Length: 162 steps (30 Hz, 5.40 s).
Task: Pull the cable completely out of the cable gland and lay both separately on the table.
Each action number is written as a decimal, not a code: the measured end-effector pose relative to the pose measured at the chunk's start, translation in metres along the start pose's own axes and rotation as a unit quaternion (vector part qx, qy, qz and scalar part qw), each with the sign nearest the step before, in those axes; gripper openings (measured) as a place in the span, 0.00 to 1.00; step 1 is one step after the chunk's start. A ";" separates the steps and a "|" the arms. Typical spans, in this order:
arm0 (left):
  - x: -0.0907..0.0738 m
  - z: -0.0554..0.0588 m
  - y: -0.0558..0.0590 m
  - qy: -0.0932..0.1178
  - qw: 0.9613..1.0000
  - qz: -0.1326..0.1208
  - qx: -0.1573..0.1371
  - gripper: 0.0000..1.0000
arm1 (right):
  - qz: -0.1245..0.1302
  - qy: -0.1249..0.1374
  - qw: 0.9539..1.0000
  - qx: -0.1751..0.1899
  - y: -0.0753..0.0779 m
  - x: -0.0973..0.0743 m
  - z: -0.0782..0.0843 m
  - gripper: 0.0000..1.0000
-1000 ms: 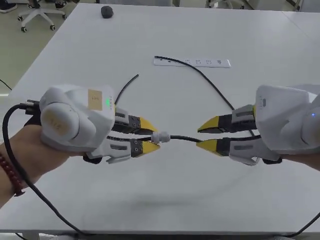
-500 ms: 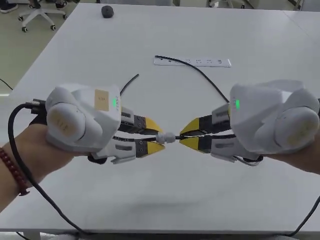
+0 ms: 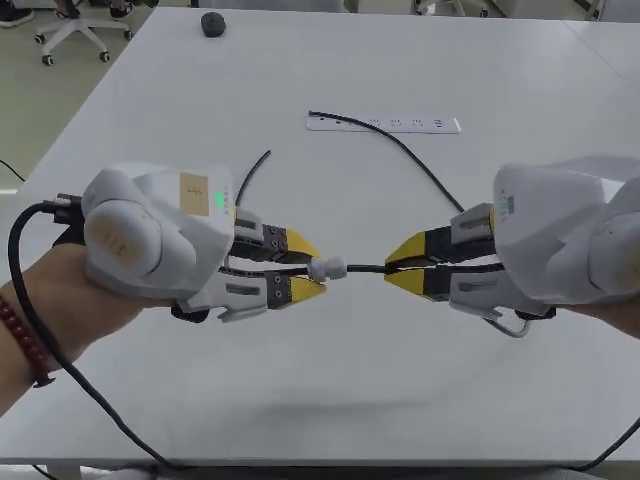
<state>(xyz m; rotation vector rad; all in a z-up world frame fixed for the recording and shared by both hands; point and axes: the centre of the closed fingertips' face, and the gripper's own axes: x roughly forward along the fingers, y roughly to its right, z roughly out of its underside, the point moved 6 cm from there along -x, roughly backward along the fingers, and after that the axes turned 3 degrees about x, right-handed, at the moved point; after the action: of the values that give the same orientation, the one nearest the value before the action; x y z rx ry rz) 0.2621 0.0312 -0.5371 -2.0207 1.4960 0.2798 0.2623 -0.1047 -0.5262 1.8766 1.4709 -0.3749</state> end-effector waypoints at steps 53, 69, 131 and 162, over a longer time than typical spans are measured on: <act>-0.002 0.007 0.001 -0.010 1.000 -0.003 -0.008 0.15 | 0.015 -0.063 0.995 0.074 0.005 -0.016 0.067 0.00; 0.003 0.003 0.000 -0.014 1.000 -0.007 -0.009 0.15 | -0.010 0.032 0.999 0.030 -0.005 0.011 -0.021 0.08; -0.005 0.007 0.000 -0.007 1.000 -0.012 -0.014 0.15 | 0.013 -0.062 0.995 0.072 0.007 -0.017 0.069 0.00; 0.001 0.003 0.002 -0.010 1.000 -0.016 -0.017 0.15 | -0.007 0.030 0.998 0.050 0.000 0.006 -0.011 0.08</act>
<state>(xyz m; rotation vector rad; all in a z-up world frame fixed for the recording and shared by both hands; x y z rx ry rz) 0.2611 0.0321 -0.5407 -2.0602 1.4546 0.3143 0.2618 -0.0927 -0.5223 1.9724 1.5295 -0.4088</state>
